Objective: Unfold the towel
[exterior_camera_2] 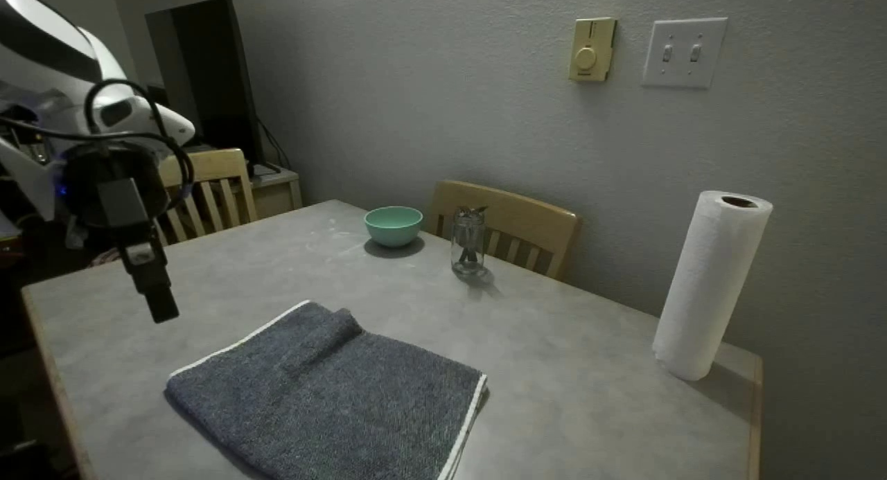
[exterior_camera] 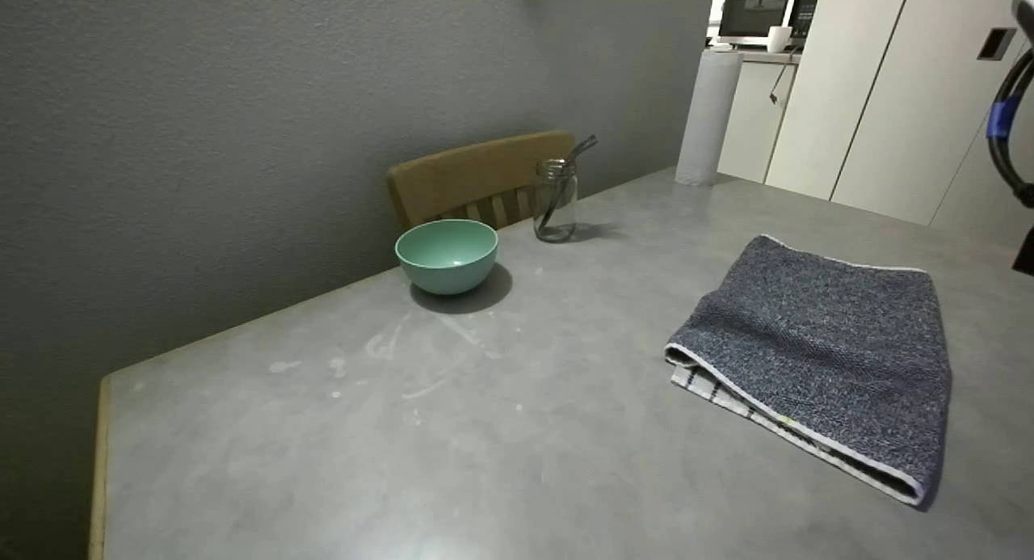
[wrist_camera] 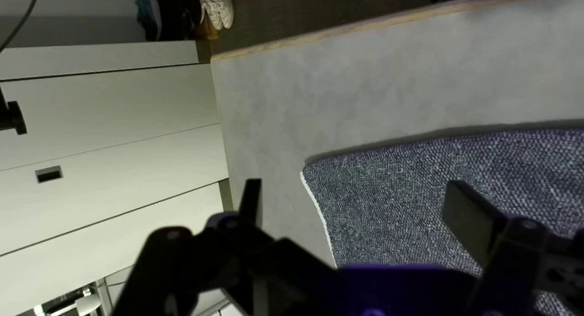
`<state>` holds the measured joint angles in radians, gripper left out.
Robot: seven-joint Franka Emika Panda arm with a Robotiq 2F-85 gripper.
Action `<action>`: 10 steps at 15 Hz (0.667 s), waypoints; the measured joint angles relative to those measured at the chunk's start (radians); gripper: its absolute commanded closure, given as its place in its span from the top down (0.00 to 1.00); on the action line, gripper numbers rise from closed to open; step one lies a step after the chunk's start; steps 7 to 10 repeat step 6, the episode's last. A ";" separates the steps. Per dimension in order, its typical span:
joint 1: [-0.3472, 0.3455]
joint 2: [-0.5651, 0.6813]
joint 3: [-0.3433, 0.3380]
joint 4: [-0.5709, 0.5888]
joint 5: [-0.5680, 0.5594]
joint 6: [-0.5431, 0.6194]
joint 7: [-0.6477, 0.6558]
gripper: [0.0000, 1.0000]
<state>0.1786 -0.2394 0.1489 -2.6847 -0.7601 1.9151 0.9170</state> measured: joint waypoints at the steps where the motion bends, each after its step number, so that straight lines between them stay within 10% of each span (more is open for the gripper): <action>1: 0.005 -0.023 0.004 0.000 0.019 -0.008 -0.007 1.00; 10: 0.006 -0.037 0.003 -0.001 0.026 -0.012 -0.010 1.00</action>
